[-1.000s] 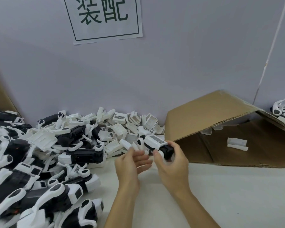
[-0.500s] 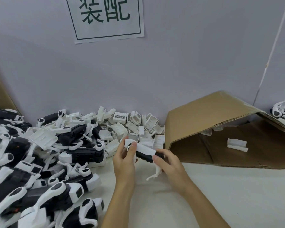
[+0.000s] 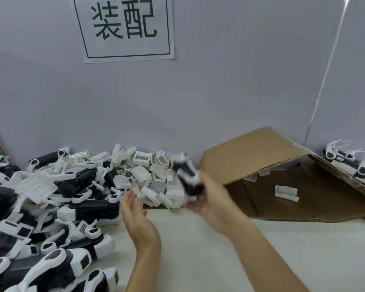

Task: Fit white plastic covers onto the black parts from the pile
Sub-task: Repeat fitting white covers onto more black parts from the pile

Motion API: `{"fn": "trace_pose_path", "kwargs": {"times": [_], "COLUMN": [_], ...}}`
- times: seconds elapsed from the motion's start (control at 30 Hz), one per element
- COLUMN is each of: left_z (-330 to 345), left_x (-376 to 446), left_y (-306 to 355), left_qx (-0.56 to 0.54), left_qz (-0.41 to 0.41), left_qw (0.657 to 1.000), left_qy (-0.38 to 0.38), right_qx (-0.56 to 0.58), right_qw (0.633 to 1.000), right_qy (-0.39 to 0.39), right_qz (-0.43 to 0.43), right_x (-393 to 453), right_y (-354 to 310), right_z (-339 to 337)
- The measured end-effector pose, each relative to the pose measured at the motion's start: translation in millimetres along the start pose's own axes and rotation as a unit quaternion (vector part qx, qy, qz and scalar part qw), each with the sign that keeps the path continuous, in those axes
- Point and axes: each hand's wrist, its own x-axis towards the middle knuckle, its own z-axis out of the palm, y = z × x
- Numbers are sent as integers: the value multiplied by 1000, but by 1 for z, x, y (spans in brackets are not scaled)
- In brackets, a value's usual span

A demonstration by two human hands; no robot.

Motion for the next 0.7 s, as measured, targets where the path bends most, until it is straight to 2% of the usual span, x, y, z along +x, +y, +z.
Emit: {"fn": "trace_pose_path", "kwargs": {"times": [0.07, 0.13, 0.17, 0.2, 0.27, 0.33, 0.43, 0.5, 0.6, 0.7], "left_z": [0, 0, 0, 0, 1, 3, 4, 3, 0, -2], "left_x": [0, -1, -1, -1, -1, -1, -3, -3, -2, -1], "left_y": [-2, -3, -4, -4, -6, -7, -8, -8, -9, -8], "left_qx": [4, 9, 12, 16, 28, 46, 83, 111, 155, 179], "left_qz": [-4, -7, -10, -13, -20, -29, -47, -61, -92, -103], "left_qw": [1000, 1000, 1000, 1000, 999, 998, 994, 989, 979, 973], "left_qy": [3, 1, 0, -3, -11, -24, -52, -74, -98, -101], "right_qx": [157, 301, 327, 310, 193, 38, -167, -279, -339, -378], "right_qw": [984, 942, 932, 937, 966, 981, 971, 947, 930, 914], "right_qy": [0, 1, 6, 16, 70, 121, 136, 125, 85, 76], "right_qz": [-90, -147, -156, -160, -160, -150, -102, -98, -114, -126], "right_x": [6, 9, 10, 9, 4, 2, -1, -5, -7, -8], "right_y": [-50, -101, -118, -123, -102, -51, 38, 74, 84, 83], "right_z": [5, -5, -13, -19, -23, -20, -26, -30, -28, -28]}}
